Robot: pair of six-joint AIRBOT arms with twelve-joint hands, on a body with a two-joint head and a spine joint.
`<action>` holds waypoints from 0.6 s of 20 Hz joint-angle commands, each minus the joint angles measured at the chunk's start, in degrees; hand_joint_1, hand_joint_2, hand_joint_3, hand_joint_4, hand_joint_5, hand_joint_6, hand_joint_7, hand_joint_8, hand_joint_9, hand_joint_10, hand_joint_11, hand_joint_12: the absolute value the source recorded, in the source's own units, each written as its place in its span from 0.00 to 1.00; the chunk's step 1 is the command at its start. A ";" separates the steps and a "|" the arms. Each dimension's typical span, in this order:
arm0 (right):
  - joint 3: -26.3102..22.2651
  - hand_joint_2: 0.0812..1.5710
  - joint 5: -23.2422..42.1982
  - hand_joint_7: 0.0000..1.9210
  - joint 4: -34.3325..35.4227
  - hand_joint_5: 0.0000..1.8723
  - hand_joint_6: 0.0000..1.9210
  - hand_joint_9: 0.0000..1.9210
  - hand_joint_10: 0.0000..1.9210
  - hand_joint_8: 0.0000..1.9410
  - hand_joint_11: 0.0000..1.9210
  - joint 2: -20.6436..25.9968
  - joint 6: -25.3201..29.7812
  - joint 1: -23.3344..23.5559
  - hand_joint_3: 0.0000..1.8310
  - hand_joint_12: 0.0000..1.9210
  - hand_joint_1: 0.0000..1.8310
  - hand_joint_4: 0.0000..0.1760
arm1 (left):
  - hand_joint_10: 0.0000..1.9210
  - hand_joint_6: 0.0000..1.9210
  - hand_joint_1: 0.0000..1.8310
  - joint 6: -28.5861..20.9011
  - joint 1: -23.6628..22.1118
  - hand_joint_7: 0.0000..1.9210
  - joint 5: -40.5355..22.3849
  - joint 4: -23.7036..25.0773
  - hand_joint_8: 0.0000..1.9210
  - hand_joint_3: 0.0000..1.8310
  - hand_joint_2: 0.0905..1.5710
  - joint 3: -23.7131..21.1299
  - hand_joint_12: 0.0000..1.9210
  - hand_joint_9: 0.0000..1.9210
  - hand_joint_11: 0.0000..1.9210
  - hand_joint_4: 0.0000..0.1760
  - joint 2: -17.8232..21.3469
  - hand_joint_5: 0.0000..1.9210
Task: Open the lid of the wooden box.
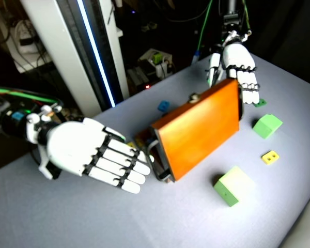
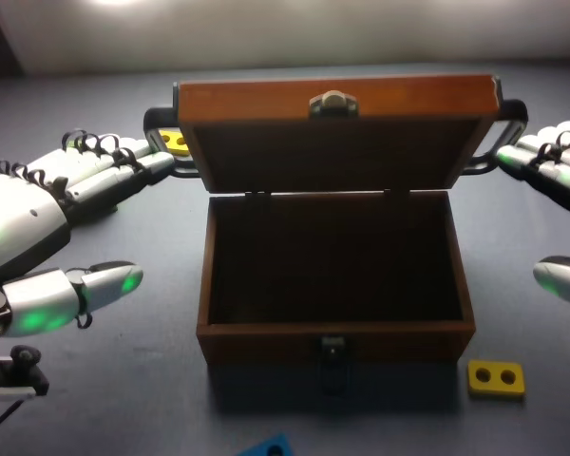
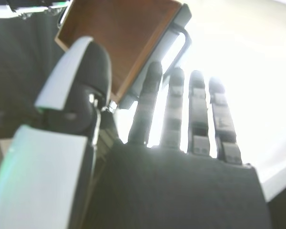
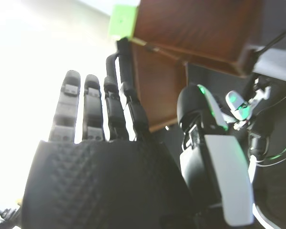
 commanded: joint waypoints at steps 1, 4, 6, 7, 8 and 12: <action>0.49 0.89 8.09 0.00 0.57 0.00 0.00 0.00 0.00 0.00 0.00 0.00 0.17 0.68 0.00 0.00 0.19 0.00 | 0.00 0.00 0.20 -0.13 -1.12 0.00 -8.60 -1.45 0.00 0.00 0.90 0.51 0.01 0.00 0.00 0.00 -0.44 0.03; 1.31 0.89 9.35 0.00 1.94 0.00 0.00 0.00 0.00 0.00 0.00 -0.70 -0.02 1.49 0.00 0.00 0.23 0.00 | 0.00 0.00 0.17 0.19 -1.93 0.00 -8.83 -2.89 0.00 0.00 0.92 1.47 0.00 0.00 0.00 0.00 -1.39 0.00; 1.78 0.90 9.38 0.00 2.59 0.00 0.00 0.00 0.00 0.00 0.00 -1.11 -0.28 2.06 0.00 0.00 0.25 0.00 | 0.00 0.00 0.18 0.19 -2.21 0.00 -9.50 -4.49 0.00 0.00 0.91 2.28 0.00 0.00 0.00 0.02 -2.22 0.00; 1.91 0.90 9.37 0.00 2.83 0.00 0.00 0.00 0.00 0.00 0.00 -1.20 -0.29 2.07 0.00 0.00 0.25 0.00 | 0.00 0.00 0.18 0.17 -2.41 0.00 -9.60 -4.74 0.00 0.00 0.91 2.57 0.00 0.00 0.00 0.02 -2.54 0.00; 2.03 0.90 9.39 0.00 3.10 0.00 0.00 0.00 0.00 0.00 0.00 -1.26 -0.29 2.09 0.00 0.00 0.22 0.00 | 0.00 0.00 0.21 0.16 -3.08 0.00 -9.46 -4.85 0.00 0.00 0.91 3.02 0.00 0.00 0.00 0.00 -2.93 0.01; 2.07 0.90 9.99 0.00 3.24 0.00 0.00 0.00 0.00 0.00 0.00 -1.27 -0.30 2.27 0.00 0.00 0.23 0.00 | 0.00 0.00 0.21 0.16 -3.76 0.00 -10.19 -5.48 0.00 0.00 0.91 3.47 0.01 0.00 0.01 0.00 -3.35 0.02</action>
